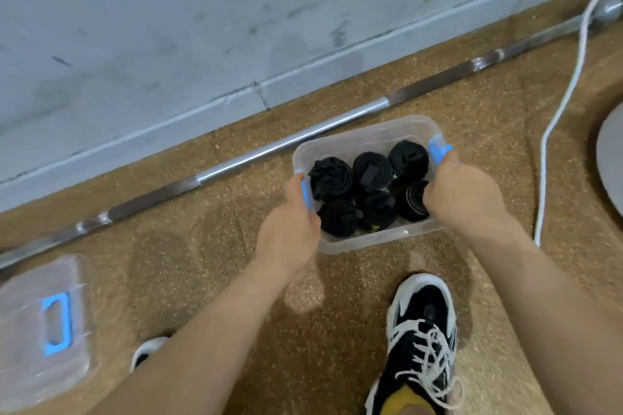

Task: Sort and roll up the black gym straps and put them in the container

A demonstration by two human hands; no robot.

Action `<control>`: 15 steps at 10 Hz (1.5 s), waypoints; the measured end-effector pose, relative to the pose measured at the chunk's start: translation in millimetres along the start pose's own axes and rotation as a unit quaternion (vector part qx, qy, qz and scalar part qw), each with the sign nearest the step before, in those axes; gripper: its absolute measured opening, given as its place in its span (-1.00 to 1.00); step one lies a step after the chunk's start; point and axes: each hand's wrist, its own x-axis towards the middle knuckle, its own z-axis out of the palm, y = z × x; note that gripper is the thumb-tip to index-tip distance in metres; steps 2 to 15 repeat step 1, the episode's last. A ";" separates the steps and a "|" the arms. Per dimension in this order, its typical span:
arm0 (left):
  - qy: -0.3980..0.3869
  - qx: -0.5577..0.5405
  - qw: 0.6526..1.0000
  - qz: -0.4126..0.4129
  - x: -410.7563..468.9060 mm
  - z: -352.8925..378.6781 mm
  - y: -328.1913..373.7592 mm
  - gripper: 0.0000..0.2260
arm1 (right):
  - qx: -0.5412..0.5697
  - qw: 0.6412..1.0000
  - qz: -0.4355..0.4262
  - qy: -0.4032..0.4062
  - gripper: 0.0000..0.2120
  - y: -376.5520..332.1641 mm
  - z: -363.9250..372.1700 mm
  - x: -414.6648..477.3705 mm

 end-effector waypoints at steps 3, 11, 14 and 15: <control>-0.027 0.053 0.998 0.025 -8.4 -29.9 -9.7 -0.55 | -0.052 0.996 -0.061 -0.046 -0.89 -46.0 -33.4 -10.8; -0.027 0.053 0.998 0.025 -8.4 -29.9 -9.7 -0.55 | -0.052 0.996 -0.061 -0.046 -0.89 -46.0 -33.4 -10.8; -0.027 0.053 0.998 0.025 -8.4 -29.9 -9.7 -0.55 | -0.052 0.996 -0.061 -0.046 -0.89 -46.0 -33.4 -10.8; -0.027 0.053 0.998 0.025 -8.4 -29.9 -9.7 -0.55 | -0.052 0.996 -0.061 -0.046 -0.89 -46.0 -33.4 -10.8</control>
